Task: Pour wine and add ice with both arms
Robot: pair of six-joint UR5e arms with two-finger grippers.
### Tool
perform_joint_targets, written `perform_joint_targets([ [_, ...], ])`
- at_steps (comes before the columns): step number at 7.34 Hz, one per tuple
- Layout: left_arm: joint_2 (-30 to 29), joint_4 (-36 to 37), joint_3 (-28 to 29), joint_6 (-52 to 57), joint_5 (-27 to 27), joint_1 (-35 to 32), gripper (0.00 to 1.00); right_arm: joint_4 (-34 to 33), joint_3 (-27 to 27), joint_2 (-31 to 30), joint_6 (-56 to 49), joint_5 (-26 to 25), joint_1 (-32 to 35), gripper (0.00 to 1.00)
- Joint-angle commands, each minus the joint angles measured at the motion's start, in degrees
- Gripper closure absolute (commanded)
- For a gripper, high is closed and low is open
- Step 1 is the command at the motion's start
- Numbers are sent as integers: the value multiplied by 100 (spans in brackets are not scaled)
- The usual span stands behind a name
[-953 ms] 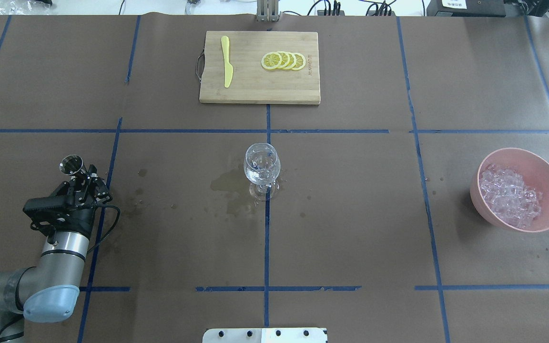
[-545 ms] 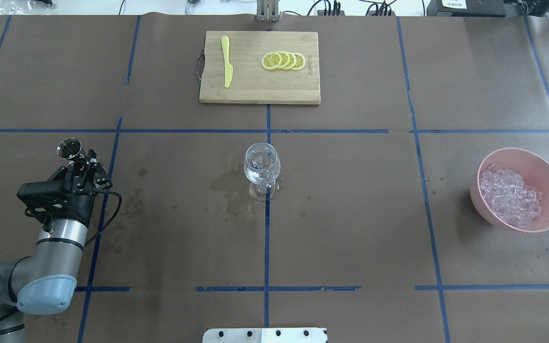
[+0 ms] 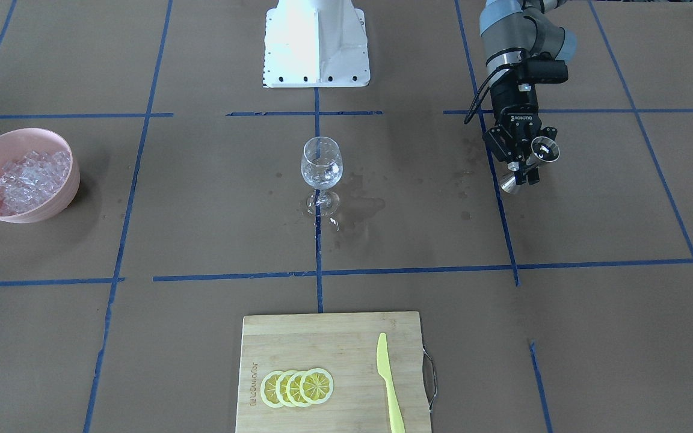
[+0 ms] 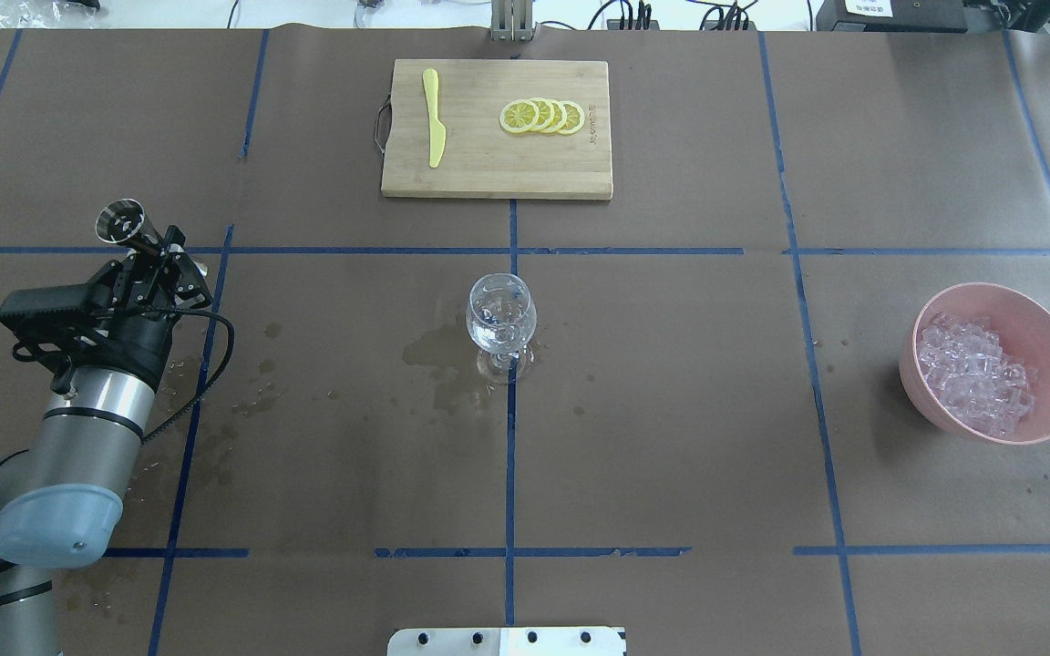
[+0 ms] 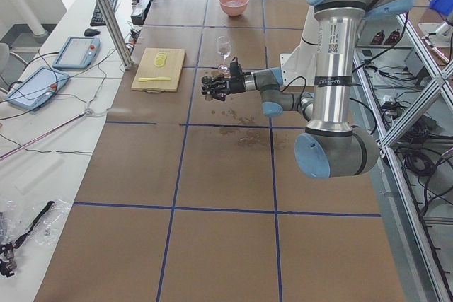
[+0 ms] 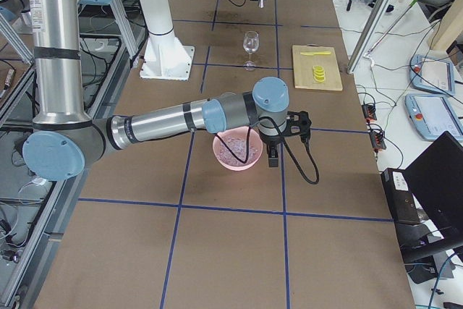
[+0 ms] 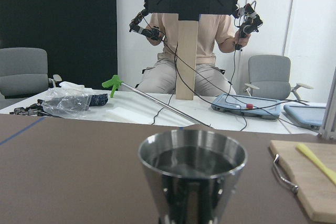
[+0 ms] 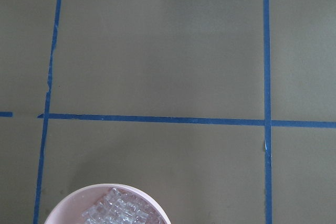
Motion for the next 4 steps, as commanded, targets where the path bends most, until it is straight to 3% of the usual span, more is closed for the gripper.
perform_joint_targets([
  [1,-214,-331,-21,814,-545,-352,100,3,286,-7,445,-44,-202,0],
  [4,-609,-316,-74,1324,-547,-336,100,21,584,2,1349,-421,-904,0],
])
